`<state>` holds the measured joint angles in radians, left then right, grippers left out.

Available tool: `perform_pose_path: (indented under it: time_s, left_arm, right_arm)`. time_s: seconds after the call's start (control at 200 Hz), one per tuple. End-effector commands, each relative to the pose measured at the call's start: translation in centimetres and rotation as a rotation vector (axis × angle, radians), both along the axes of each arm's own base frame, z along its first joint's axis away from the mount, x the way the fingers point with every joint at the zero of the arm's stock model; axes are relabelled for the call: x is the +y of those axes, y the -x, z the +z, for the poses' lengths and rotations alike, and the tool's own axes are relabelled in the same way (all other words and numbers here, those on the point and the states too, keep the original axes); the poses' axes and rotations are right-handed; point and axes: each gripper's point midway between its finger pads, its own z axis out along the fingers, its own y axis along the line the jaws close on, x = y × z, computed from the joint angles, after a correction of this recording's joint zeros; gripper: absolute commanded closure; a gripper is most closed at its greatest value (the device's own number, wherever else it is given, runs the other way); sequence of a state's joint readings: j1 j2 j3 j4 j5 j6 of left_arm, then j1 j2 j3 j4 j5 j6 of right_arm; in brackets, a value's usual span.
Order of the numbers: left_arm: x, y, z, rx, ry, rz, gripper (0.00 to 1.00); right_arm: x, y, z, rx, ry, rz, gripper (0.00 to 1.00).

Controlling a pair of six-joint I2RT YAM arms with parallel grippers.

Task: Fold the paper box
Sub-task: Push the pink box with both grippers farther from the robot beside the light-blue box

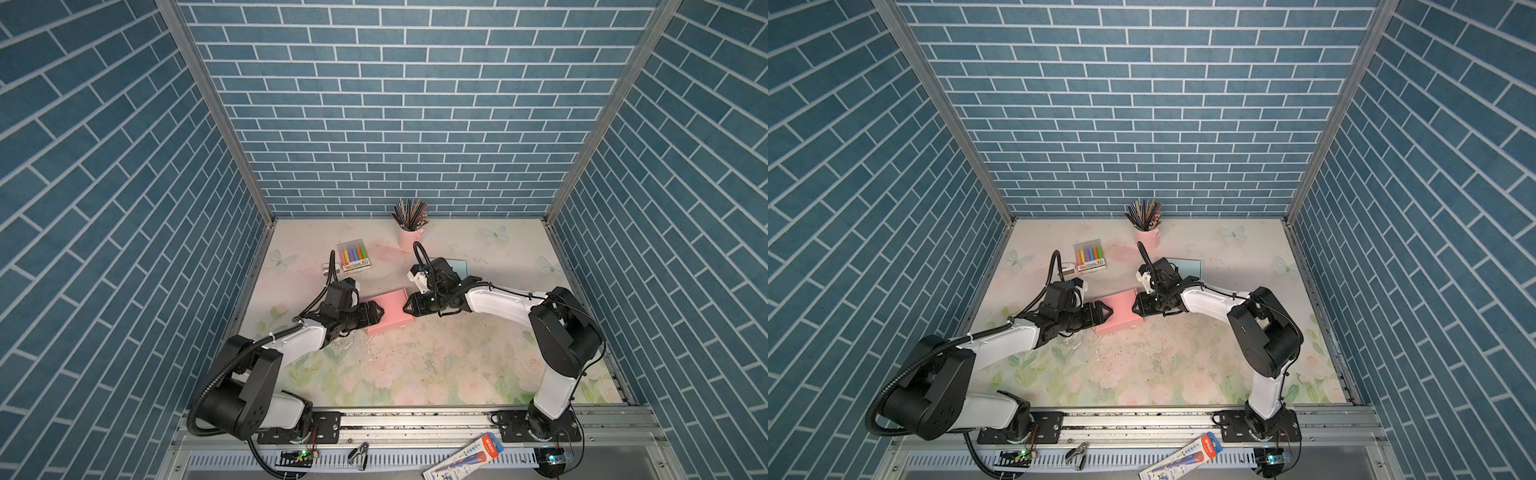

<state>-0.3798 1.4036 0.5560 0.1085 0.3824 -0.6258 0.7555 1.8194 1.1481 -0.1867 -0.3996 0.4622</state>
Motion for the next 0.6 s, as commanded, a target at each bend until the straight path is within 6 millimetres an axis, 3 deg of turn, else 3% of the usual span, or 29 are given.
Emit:
perform_pose_path:
  time_s: [0.0, 0.595]
  left_arm:
    - [-2.5, -1.7, 3.2, -0.094, 0.098, -0.103, 0.17]
    - [-2.1, -8.5, 3.7, -0.154, 0.074, -0.053, 0.19]
  right_arm:
    - [2.0, 0.1, 1.3, -0.013, -0.070, 0.086, 0.64]
    - [2.8, -4.3, 0.7, -0.028, -0.081, 0.082, 0.63]
